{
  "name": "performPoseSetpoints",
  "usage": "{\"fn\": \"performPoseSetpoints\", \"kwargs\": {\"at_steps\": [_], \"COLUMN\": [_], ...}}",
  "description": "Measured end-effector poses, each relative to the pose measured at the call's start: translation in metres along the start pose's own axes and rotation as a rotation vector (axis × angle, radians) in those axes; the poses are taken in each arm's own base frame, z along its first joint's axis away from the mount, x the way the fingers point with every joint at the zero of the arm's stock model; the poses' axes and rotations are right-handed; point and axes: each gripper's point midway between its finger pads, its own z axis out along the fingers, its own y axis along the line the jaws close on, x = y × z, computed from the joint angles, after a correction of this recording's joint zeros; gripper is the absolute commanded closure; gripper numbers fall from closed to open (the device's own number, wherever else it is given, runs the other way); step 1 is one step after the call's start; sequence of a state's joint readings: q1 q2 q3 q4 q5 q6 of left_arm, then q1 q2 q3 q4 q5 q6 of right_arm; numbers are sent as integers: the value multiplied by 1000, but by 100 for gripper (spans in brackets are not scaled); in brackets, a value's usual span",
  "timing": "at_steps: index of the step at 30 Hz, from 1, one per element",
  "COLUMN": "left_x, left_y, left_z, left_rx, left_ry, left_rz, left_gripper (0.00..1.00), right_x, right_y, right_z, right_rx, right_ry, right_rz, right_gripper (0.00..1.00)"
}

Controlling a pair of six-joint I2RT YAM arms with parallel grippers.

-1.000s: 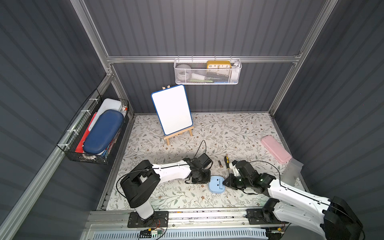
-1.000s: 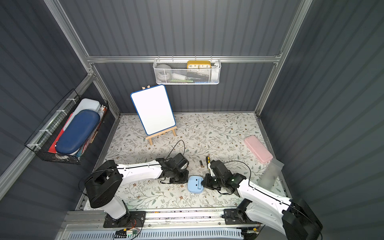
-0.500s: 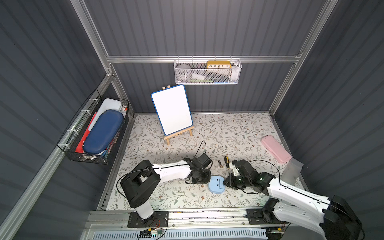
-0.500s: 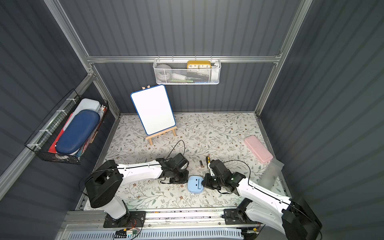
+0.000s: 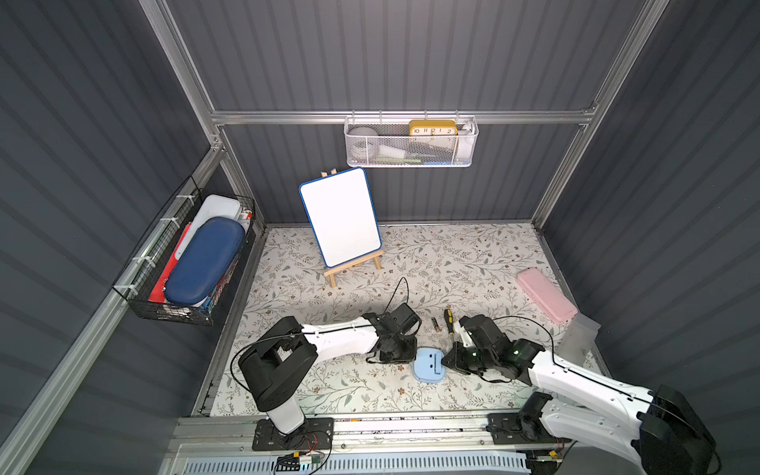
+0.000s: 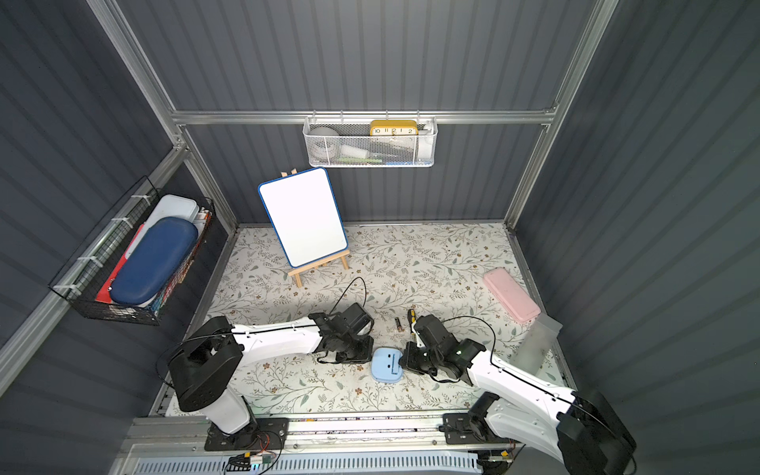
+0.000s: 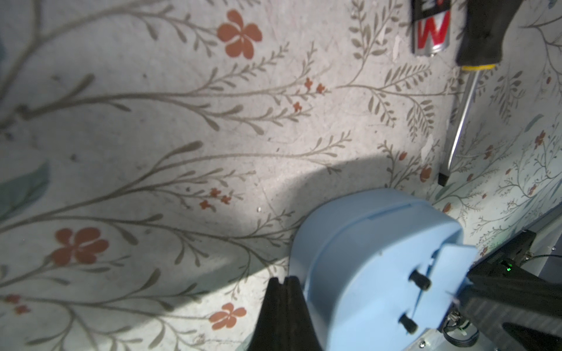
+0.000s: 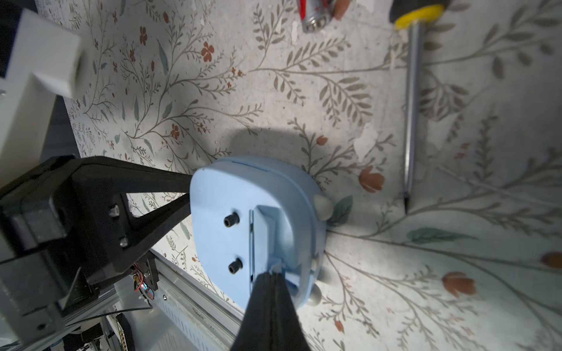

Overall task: Remove the battery from the alarm
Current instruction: Install the cover on the alarm.

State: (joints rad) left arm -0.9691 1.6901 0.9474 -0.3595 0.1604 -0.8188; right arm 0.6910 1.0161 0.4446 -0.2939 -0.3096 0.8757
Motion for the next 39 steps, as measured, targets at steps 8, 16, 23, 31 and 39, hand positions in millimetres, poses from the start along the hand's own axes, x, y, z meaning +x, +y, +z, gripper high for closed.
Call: {"fn": "performPoseSetpoints", "kwargs": {"at_steps": [8, 16, 23, 31, 39], "left_x": [0, 0, 0, 0, 0], "left_y": [0, 0, 0, 0, 0], "left_z": [0, 0, 0, 0, 0], "left_rx": [0, 0, 0, 0, 0], "left_ry": [0, 0, 0, 0, 0], "left_rz": [0, 0, 0, 0, 4], "left_gripper": [100, 100, 100, 100, 100], "right_x": [-10, -4, 2, 3, 2], "right_y": [9, 0, -5, -4, -3], "right_z": [-12, -6, 0, 1, 1], "right_rx": [-51, -38, -30, -46, -56], "right_ry": [-51, -20, 16, 21, 23], "right_rz": [25, 46, 59, 57, 62], "right_gripper": [99, 99, 99, 99, 100]}}
